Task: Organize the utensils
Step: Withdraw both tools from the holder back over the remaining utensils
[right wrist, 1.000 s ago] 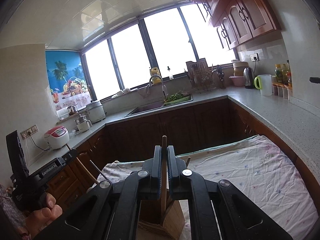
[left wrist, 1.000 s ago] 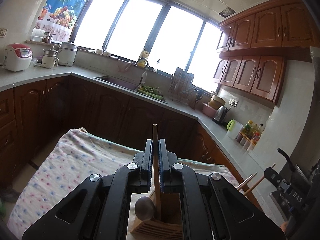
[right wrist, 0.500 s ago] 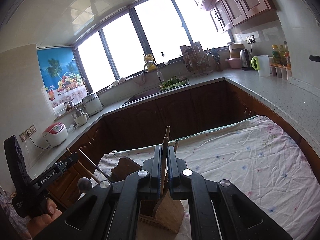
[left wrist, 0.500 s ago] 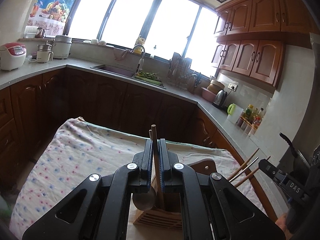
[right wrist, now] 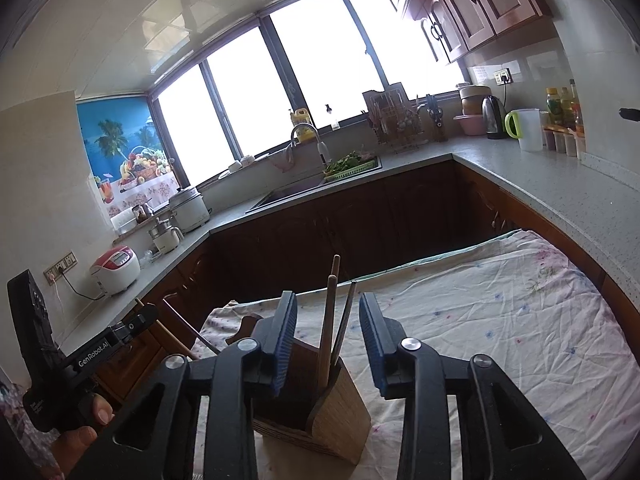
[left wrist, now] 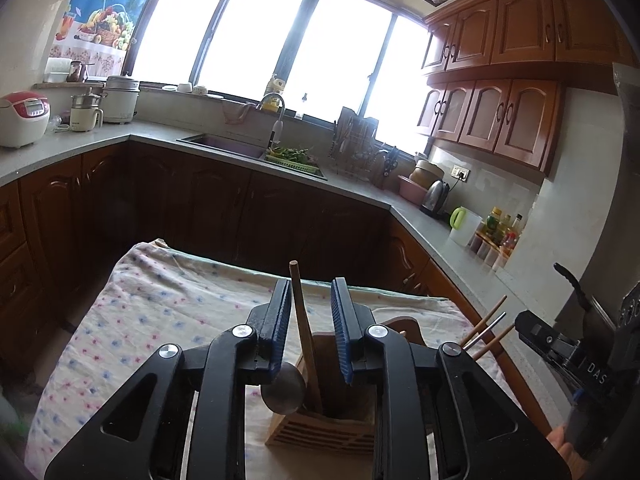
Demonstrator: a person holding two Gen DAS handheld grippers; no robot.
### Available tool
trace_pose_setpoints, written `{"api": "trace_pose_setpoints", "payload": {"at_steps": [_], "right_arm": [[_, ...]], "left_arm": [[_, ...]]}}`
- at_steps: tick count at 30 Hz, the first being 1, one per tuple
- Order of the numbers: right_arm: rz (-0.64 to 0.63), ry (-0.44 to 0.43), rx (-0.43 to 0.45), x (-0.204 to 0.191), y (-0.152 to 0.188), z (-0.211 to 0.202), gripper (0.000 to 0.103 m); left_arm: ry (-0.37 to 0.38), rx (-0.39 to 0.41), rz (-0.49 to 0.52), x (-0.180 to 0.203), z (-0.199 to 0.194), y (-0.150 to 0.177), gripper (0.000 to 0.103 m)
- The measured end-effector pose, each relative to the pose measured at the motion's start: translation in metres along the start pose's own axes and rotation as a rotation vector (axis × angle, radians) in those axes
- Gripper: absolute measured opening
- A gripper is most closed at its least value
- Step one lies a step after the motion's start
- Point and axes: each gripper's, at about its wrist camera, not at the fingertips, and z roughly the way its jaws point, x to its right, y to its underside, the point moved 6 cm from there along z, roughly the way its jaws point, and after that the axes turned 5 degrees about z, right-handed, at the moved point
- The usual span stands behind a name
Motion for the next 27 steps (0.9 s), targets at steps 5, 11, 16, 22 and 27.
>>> {"api": "trace_pose_setpoints", "payload": {"at_steps": [5, 11, 16, 22, 27], "right_arm": [[0.008, -0.013, 0.017, 0.0, -0.003, -0.015, 0.075], [0.004, -0.038, 0.041, -0.003, 0.001, -0.038, 0.1], [-0.013, -0.051, 0.02, -0.008, 0.015, -0.053, 0.101], [-0.056, -0.048, -0.005, -0.011, 0.035, -0.075, 0.102], [-0.05, -0.039, -0.015, -0.006, 0.051, -0.095, 0.102]], "left_arm": [[-0.023, 0.013, -0.017, -0.005, -0.016, 0.002, 0.077], [-0.051, 0.001, -0.027, -0.015, -0.038, 0.013, 0.082], [-0.056, -0.029, -0.02, -0.016, -0.058, 0.029, 0.086], [-0.072, -0.069, 0.014, -0.012, -0.082, 0.052, 0.089], [-0.072, -0.116, 0.013, -0.01, -0.1, 0.073, 0.091]]}}
